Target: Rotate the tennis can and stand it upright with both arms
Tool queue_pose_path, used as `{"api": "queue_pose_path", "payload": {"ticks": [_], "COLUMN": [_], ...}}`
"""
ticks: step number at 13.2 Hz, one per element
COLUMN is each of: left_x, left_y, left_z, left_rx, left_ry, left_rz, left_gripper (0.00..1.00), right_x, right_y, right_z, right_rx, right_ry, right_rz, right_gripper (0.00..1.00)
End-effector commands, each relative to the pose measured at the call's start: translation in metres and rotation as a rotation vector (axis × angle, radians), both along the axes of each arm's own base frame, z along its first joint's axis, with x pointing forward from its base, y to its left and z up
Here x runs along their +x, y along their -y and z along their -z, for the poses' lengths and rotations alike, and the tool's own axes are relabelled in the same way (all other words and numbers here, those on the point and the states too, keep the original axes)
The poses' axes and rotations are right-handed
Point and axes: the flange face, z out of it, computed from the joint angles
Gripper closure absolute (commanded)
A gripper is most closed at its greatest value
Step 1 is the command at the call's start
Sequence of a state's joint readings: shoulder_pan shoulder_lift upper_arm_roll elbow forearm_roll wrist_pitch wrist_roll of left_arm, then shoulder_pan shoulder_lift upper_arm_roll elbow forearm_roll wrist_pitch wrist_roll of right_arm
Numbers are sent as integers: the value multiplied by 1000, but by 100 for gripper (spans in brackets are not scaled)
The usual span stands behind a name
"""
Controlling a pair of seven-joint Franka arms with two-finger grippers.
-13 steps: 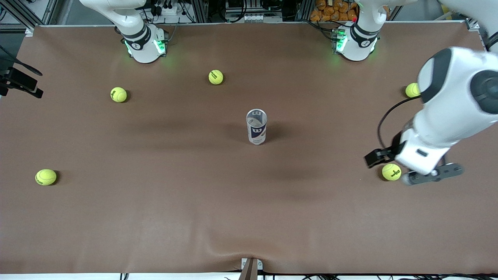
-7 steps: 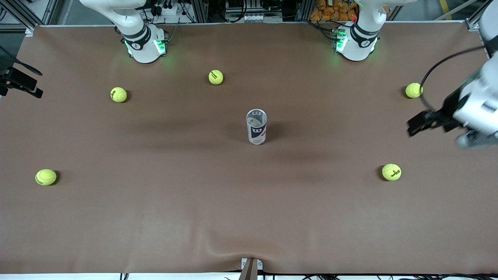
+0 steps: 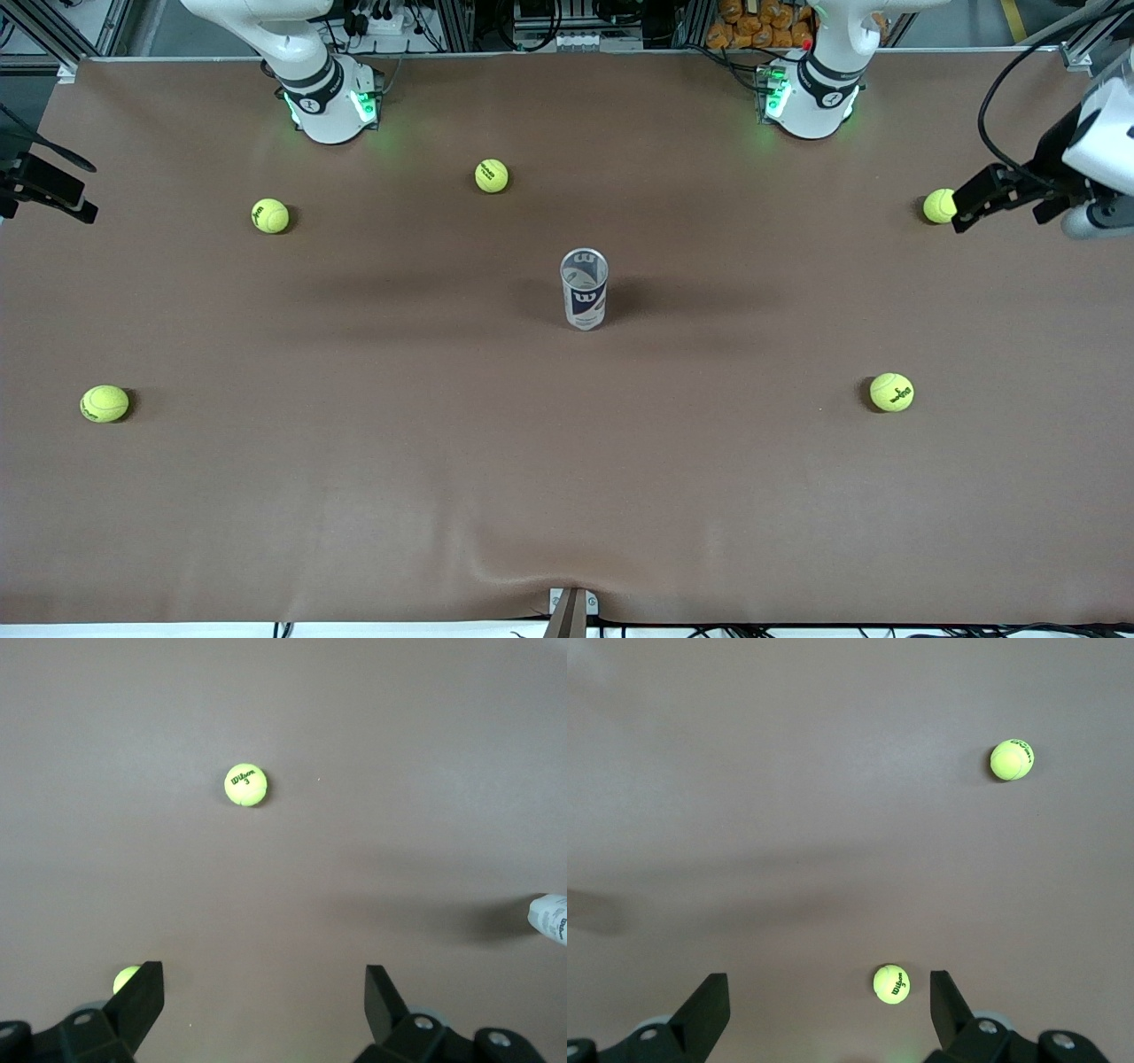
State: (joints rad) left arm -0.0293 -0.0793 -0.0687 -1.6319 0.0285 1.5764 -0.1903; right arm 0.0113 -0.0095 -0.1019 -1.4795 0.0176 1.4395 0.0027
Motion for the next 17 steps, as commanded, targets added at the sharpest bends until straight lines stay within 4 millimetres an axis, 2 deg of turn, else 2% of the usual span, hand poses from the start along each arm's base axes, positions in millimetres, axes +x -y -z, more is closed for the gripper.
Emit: {"api": "queue_pose_path", "payload": {"ticks": [1,3,4,7,10,17], "left_x": [5,17,16,16,20,21], "left_y": [-23,-51,-63,-67,-69,-58], "left_z": [3,5,2,-12,-6,-5], "left_rx": [-5,-11,-13,-1,-3,-14], "left_ry": [33,38,43,68,59,57], "left_rz": [51,60,71,83,80,88], "left_gripper": [0,0,0,0,0,0], "right_x": [-4,-4,-4,-4,-4,-4], "right_y": [2,2,2,2,2,2], "right_z": [-6,-6,-6,-6,-5,-6], "right_rx": [-2,-2,-2,-2,-2,-2], "right_ry": [3,3,3,3,1,3], "right_rz": [-3,-4,-4,-3,-4,-3], "right_gripper": [0,0,0,0,0,0]}}
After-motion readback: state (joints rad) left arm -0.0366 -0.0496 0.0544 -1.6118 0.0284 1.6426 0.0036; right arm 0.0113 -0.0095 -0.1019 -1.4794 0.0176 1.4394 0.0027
